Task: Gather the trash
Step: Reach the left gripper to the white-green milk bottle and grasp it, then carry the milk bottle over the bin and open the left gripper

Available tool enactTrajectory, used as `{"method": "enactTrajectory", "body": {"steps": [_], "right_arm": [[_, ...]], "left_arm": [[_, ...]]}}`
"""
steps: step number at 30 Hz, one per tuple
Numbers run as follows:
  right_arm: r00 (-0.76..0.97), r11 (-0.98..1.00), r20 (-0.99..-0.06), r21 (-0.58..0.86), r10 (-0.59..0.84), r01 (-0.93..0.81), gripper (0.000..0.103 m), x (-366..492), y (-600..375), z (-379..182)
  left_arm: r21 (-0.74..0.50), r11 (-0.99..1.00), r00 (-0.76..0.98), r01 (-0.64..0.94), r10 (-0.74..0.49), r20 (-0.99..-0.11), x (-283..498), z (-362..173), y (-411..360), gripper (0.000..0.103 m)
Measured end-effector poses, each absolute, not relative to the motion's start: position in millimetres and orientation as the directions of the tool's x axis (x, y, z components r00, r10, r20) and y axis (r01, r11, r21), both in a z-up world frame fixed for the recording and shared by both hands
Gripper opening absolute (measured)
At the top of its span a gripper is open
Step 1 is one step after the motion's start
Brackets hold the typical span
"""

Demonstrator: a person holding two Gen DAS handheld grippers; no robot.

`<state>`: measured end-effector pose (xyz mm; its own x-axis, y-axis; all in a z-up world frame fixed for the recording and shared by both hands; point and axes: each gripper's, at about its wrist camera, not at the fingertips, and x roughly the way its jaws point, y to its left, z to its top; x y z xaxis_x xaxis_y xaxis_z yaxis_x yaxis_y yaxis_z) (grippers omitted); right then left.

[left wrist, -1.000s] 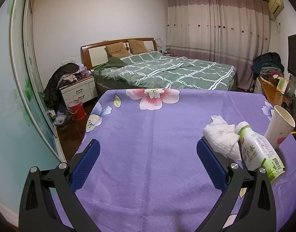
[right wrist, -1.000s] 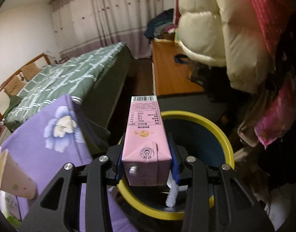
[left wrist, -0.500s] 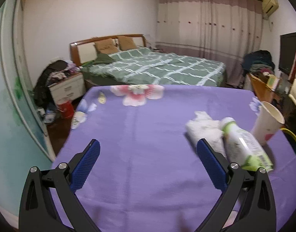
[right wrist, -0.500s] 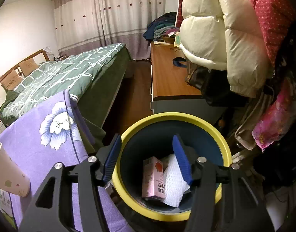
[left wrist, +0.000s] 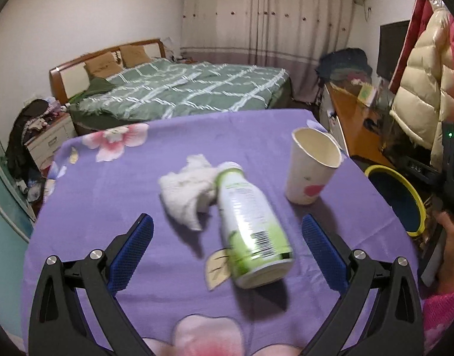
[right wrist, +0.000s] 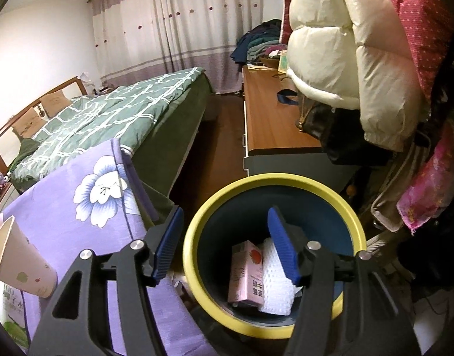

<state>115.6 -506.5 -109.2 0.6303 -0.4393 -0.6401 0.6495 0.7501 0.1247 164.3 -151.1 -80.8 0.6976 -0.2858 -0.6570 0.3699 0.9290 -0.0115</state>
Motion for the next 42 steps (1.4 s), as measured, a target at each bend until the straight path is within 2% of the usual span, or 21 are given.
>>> {"method": "enactTrajectory", "body": {"steps": [6,9,11,17,19,34,42], "right_arm": [[0.645,0.758,-0.638,0.142,-0.421,0.636,0.057,116.2,-507.2,-108.6],[0.651,0.763,-0.637,0.150,-0.412,0.629,0.057,116.2,-507.1,-108.8],[0.655,0.769,-0.637,0.150,-0.406,0.622,0.058,117.1,-505.9,-109.1],[0.666,0.777,-0.634,0.157,-0.394,0.610,0.060,117.6,-504.4,-108.8],[0.667,0.777,-0.633,0.160,-0.392,0.608,0.060,117.5,-504.3,-108.9],[0.702,0.802,-0.607,0.171,-0.372,0.572,0.060,113.2,-496.4,-98.0],[0.736,0.840,-0.570,0.140,-0.365,0.524,0.060,95.3,-489.4,-74.7]], "left_arm": [[0.004,0.926,0.646,0.377,-0.260,-0.718,188.1,-100.0,-179.8,0.097],[0.003,0.931,0.623,0.366,-0.243,-0.743,197.9,-109.3,-185.7,0.086],[0.001,0.931,0.606,0.366,-0.238,-0.759,203.8,-115.1,-189.2,0.074],[0.010,0.930,0.576,0.368,-0.220,-0.787,216.5,-128.6,-192.6,0.057],[0.003,0.927,0.574,0.374,-0.230,-0.786,218.2,-129.0,-192.0,0.054],[-0.018,0.909,0.609,0.415,-0.293,-0.737,172.0,-88.7,-176.7,0.052],[-0.034,0.862,0.572,0.506,-0.364,-0.735,128.7,-62.6,-184.5,0.052]]}}
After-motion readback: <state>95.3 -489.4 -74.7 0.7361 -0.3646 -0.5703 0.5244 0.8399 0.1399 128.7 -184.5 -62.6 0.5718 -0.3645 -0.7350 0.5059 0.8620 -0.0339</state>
